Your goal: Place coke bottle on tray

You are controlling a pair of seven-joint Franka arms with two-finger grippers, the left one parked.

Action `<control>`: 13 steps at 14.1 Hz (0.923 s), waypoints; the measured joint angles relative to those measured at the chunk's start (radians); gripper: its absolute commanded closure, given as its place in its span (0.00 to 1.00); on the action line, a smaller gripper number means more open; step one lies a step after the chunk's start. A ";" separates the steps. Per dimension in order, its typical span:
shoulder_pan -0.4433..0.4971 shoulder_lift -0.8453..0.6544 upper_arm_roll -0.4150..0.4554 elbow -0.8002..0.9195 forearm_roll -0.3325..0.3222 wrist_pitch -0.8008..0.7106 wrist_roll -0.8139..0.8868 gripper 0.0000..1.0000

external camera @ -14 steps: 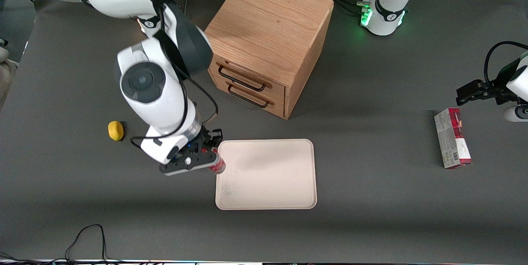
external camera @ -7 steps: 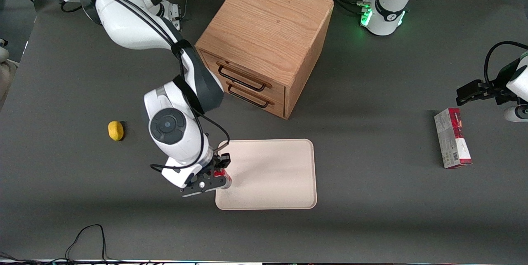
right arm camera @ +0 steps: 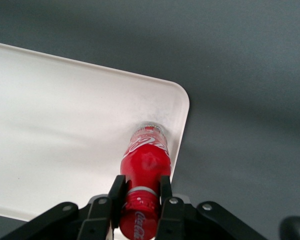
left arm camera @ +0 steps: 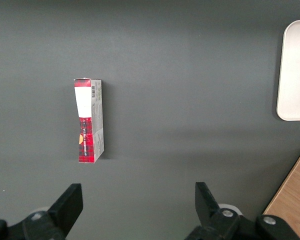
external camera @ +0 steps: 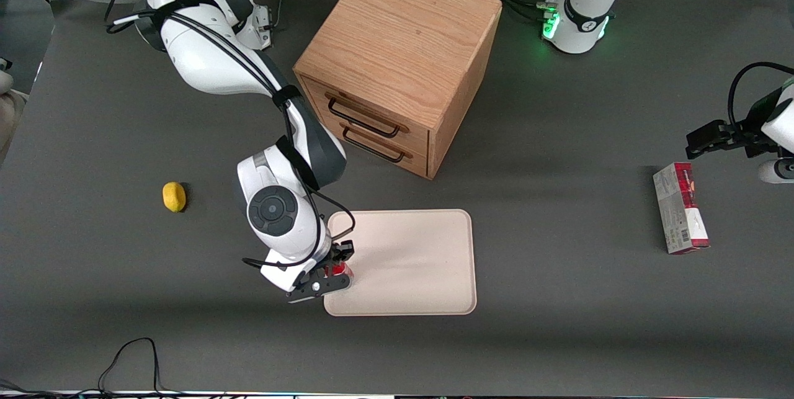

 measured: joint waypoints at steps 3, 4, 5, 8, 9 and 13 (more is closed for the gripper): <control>-0.001 0.003 0.000 -0.001 0.000 0.005 0.000 0.32; -0.002 0.005 0.000 -0.001 0.000 0.006 0.000 0.29; -0.002 0.005 0.000 -0.001 0.000 0.007 0.000 0.14; -0.002 0.006 0.000 -0.001 0.000 0.008 0.000 0.00; -0.002 0.005 0.000 0.000 0.000 0.010 0.000 0.00; -0.001 -0.022 0.000 0.021 0.000 -0.016 0.000 0.00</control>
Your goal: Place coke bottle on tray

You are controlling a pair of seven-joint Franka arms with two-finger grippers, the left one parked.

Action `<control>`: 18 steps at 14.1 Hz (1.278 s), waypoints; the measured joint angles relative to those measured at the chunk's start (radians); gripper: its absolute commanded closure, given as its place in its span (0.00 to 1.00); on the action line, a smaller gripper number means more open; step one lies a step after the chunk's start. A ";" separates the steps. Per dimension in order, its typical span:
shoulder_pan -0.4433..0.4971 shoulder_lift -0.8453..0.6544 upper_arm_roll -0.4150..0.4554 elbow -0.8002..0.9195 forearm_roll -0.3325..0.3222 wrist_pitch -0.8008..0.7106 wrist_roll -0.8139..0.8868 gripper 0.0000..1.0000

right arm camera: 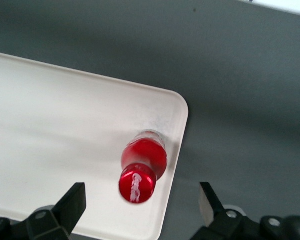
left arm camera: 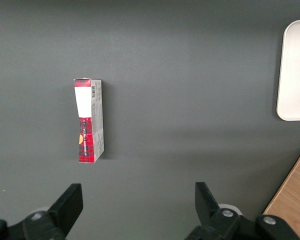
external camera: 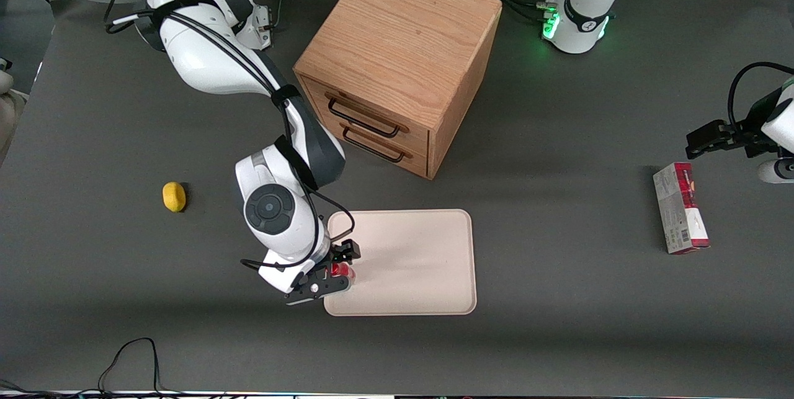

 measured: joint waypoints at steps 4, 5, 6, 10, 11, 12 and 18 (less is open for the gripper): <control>0.002 -0.120 0.000 0.013 -0.016 -0.181 0.003 0.00; 0.001 -0.155 0.000 0.014 -0.021 -0.231 0.003 0.00; 0.001 -0.189 -0.001 0.014 -0.023 -0.287 0.003 0.00; -0.003 -0.326 -0.008 -0.016 -0.025 -0.467 0.003 0.00; -0.007 -0.369 -0.009 -0.055 -0.025 -0.477 0.003 0.00; -0.019 -0.416 -0.011 -0.105 -0.025 -0.478 0.003 0.00; -0.207 -0.650 -0.011 -0.398 0.000 -0.378 -0.097 0.00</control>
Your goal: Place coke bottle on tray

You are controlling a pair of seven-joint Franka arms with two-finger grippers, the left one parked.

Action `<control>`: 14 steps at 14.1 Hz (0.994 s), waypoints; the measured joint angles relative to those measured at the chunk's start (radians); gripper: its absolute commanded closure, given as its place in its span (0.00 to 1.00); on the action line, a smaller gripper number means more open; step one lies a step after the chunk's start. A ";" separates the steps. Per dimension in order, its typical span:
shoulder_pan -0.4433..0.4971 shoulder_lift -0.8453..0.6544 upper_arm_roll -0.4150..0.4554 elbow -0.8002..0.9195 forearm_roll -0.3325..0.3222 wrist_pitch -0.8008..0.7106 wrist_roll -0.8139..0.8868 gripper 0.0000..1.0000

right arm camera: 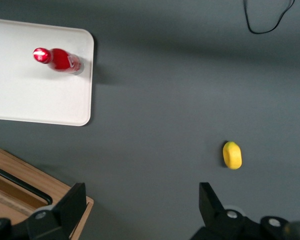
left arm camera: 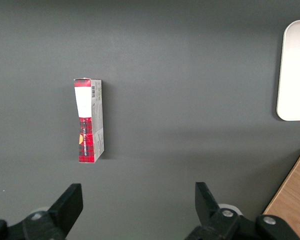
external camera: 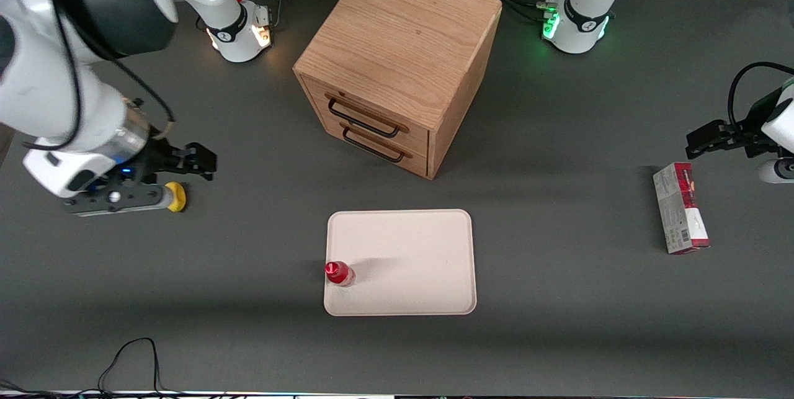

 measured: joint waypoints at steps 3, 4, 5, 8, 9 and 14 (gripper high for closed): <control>-0.078 -0.109 0.000 -0.133 0.009 0.039 -0.034 0.00; -0.103 -0.140 0.000 -0.166 0.010 0.047 -0.072 0.00; -0.122 -0.163 0.000 -0.191 0.011 0.051 -0.098 0.00; -0.166 -0.206 0.000 -0.239 0.011 0.054 -0.115 0.00; -0.179 -0.213 -0.001 -0.246 0.011 0.053 -0.115 0.00; -0.216 -0.218 -0.035 -0.262 0.011 0.041 -0.153 0.00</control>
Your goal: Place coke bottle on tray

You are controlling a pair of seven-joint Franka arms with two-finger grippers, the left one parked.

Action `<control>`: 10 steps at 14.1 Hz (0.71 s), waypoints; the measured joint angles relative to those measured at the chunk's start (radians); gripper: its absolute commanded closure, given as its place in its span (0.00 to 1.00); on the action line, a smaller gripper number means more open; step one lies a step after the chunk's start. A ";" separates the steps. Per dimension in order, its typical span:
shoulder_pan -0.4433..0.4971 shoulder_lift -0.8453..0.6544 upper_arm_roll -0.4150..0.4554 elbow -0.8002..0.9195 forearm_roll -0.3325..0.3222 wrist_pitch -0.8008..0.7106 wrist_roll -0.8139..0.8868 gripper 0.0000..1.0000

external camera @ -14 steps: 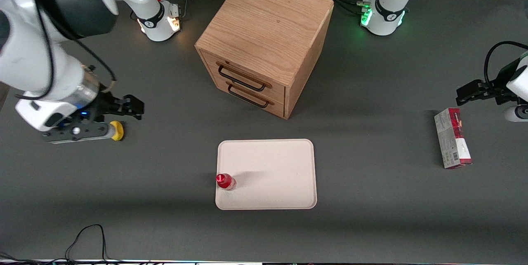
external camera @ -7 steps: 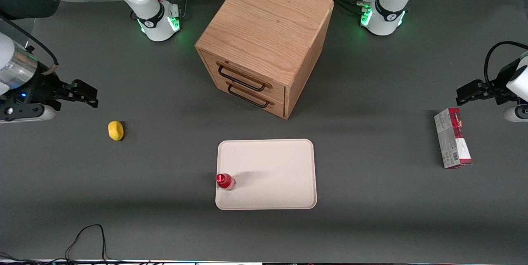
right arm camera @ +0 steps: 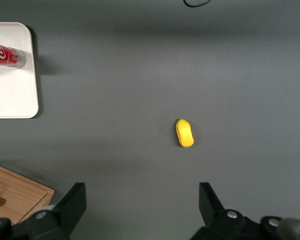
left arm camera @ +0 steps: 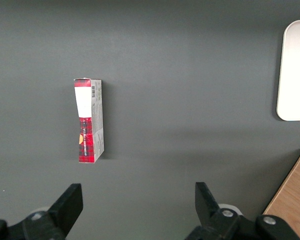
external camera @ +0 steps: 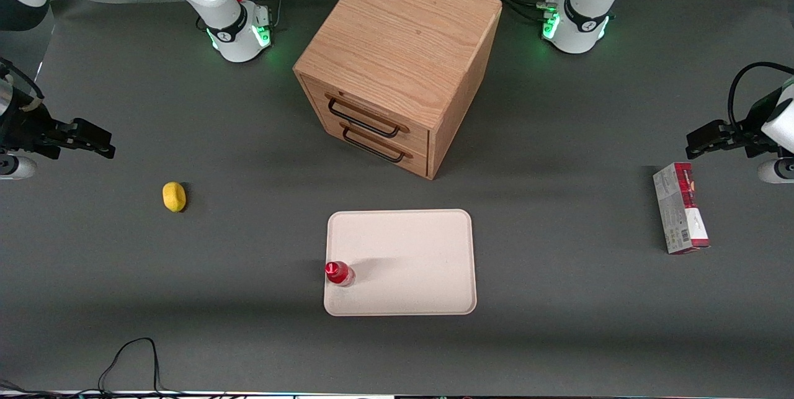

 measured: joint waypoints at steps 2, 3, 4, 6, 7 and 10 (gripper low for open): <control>0.000 0.000 -0.007 0.000 0.000 -0.005 -0.012 0.00; 0.000 0.000 -0.012 -0.001 0.000 -0.009 -0.018 0.00; 0.000 0.000 -0.018 -0.003 0.000 -0.013 -0.023 0.00; 0.000 -0.002 -0.029 -0.015 0.000 -0.014 -0.025 0.00; 0.000 -0.004 -0.032 -0.022 0.000 -0.014 -0.027 0.00; 0.001 -0.006 -0.033 -0.027 0.000 -0.014 -0.027 0.00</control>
